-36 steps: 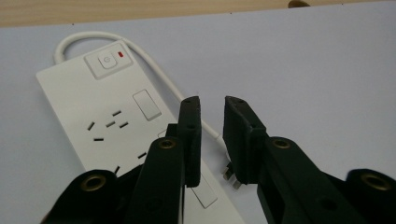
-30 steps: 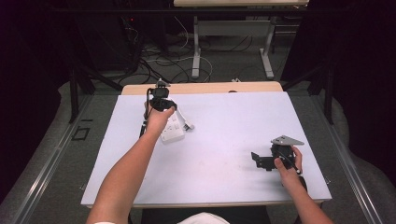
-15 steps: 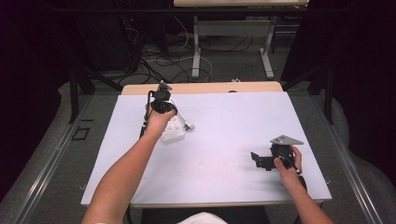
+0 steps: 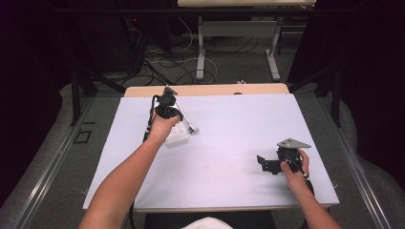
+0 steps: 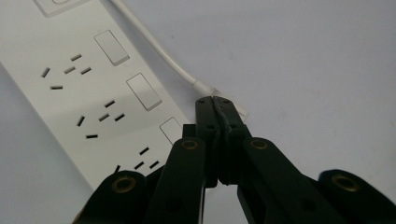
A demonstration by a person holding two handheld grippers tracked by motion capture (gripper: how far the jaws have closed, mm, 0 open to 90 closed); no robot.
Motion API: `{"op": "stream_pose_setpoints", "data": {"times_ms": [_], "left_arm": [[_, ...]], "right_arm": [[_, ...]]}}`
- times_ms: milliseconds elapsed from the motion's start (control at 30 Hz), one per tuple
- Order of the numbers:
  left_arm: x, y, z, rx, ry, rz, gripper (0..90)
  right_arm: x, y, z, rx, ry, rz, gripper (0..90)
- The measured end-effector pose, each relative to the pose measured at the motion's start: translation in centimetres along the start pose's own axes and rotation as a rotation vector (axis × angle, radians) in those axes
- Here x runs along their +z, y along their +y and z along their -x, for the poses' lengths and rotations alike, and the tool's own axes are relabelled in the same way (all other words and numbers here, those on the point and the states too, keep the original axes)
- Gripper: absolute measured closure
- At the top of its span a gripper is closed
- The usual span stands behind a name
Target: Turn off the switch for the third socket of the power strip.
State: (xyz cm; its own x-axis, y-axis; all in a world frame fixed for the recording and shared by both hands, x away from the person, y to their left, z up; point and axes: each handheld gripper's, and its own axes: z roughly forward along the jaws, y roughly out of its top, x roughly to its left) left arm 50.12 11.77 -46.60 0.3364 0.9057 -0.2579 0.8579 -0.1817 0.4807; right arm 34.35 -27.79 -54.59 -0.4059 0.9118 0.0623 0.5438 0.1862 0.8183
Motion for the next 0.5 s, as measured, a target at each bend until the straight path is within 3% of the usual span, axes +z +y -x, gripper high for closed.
{"op": "stream_pose_setpoints", "data": {"times_ms": [500], "left_arm": [[0.5,-1.1,-0.1,0.011,-0.004,-0.044,89.9]], "right_arm": [[0.0,0.1,-0.3,0.010,0.002,-0.004,0.0]]}}
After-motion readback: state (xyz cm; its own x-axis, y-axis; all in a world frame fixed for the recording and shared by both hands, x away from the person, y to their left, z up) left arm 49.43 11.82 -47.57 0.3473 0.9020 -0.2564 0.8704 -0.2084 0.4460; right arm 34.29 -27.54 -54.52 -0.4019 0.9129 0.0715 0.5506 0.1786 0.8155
